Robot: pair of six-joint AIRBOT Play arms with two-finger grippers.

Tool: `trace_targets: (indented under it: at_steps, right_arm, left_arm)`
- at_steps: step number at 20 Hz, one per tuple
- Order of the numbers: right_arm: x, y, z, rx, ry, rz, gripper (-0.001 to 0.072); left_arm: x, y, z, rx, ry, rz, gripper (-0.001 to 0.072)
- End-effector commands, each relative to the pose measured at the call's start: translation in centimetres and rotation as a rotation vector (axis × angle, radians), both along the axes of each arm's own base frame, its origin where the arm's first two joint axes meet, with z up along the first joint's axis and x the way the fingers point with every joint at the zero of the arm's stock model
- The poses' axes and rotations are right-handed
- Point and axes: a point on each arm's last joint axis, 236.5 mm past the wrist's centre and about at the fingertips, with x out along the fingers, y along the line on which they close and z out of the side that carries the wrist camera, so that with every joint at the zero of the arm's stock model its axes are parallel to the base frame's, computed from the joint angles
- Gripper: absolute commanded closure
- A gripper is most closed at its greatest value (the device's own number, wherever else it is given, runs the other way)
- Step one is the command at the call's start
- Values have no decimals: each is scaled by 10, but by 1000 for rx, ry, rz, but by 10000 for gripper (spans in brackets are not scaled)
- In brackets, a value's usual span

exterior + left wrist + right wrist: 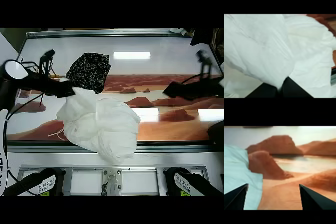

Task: Fold the clothes and pants, and hang the long-sleeved shirts on hangers.

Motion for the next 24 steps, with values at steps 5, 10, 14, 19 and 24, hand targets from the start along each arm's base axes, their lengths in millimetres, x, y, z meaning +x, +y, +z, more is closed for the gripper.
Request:
trace_targets:
  at_steps: [5, 10, 14, 19, 24]
  right_arm:
    - [-36, 139, -150, 124, 185, 278, 9]
    - [-17, 167, -176, 94, 128, 283, 38]
    - [0, 150, -148, 69, 68, 288, 705]
    - [8, 3, -35, -215, -42, 214, 705]
    - [-19, -111, 29, -311, -137, -97, 705]
  left_arm:
    - [-21, 42, -50, 38, 102, 111, 697]
    - [-32, 48, -55, 40, 100, 136, 697]
    - [-32, 51, -31, 40, 38, 140, 697]
    - [-47, 73, 57, 54, -180, 190, 696]
    - [-97, 49, 6, 17, -113, 195, 697]
